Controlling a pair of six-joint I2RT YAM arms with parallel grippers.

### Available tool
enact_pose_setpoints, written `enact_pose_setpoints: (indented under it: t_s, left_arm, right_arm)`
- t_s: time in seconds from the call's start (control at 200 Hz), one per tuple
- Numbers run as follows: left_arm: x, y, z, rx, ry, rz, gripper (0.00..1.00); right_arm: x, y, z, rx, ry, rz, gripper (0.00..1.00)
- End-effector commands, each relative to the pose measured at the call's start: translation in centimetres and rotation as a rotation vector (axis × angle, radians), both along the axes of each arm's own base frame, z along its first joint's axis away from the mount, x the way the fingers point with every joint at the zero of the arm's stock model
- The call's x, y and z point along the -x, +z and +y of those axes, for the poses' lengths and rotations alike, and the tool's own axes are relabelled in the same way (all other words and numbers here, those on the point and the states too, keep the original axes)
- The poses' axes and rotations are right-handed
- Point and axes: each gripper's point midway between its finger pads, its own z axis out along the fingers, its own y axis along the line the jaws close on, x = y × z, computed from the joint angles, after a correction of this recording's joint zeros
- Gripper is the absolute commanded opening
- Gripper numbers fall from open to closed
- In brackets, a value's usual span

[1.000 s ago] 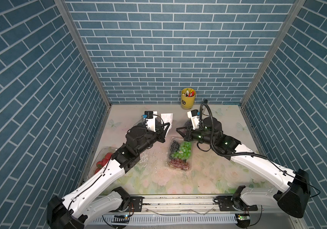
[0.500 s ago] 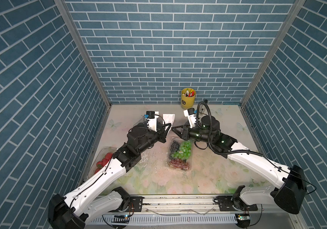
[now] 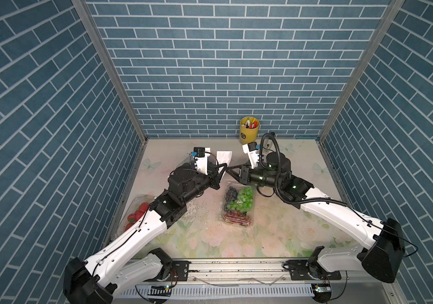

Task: Label fruit boxes
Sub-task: Tear off the label from the label sticker.

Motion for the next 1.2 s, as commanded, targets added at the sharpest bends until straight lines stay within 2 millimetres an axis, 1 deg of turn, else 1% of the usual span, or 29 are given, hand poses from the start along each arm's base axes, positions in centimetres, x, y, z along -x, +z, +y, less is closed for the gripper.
enact_pose_setpoints:
  t_s: [0.0,0.05,0.1,0.17,0.22,0.25,0.335,0.57,0.655,0.715,0.91,0.985,1.135,1.195]
  left_arm:
    - [0.3,1.8,-0.1,0.029,-0.013,-0.034,0.00]
    - [0.3,1.8,-0.1,0.030,-0.014,-0.034,0.00]
    - [0.4,2.0,-0.1,0.031,-0.013,-0.038,0.00]
    - [0.4,2.0,0.0,0.029,-0.009,-0.038,0.00]
    - [0.5,2.1,0.0,0.031,-0.010,-0.041,0.00]
    - [0.4,2.1,0.1,0.030,-0.007,-0.041,0.00]
    - [0.5,2.1,0.1,0.033,-0.009,-0.042,0.00]
    - [0.5,1.9,-0.2,0.037,-0.023,-0.036,0.00]
    - [0.5,1.8,-0.2,0.038,-0.024,-0.034,0.00]
    - [0.5,1.8,-0.2,0.037,-0.022,-0.034,0.00]
    - [0.5,1.9,0.0,0.035,-0.016,-0.036,0.00]
    - [0.5,2.0,0.3,0.033,-0.005,-0.040,0.00]
    - [0.6,2.5,1.1,0.018,0.028,-0.055,0.00]
    - [0.6,2.7,1.4,0.011,0.042,-0.061,0.00]
  right_arm:
    - [-0.2,1.6,0.3,-0.035,-0.001,-0.017,0.24]
    - [-0.3,1.4,0.3,-0.029,-0.005,-0.014,0.24]
    - [-0.3,1.3,0.3,-0.027,-0.007,-0.013,0.19]
    - [-0.4,0.9,0.3,-0.021,-0.008,-0.008,0.16]
    - [-0.4,0.8,0.3,-0.018,-0.008,-0.005,0.10]
    - [-0.4,0.7,0.3,-0.016,-0.008,-0.003,0.08]
    - [-0.4,0.5,0.4,-0.016,-0.006,-0.001,0.08]
    - [-0.2,1.5,0.5,-0.057,0.008,-0.015,0.14]
    - [-0.1,1.7,0.5,-0.073,0.011,-0.018,0.10]
    - [0.0,2.0,0.5,-0.085,0.017,-0.022,0.00]
    - [0.0,2.3,0.4,-0.104,0.020,-0.027,0.00]
    - [-0.2,1.6,0.3,-0.087,0.008,-0.015,0.00]
    - [-0.7,-0.9,-0.2,-0.011,-0.027,0.020,0.00]
    - [-0.8,-1.4,-0.5,0.002,-0.033,0.026,0.00]
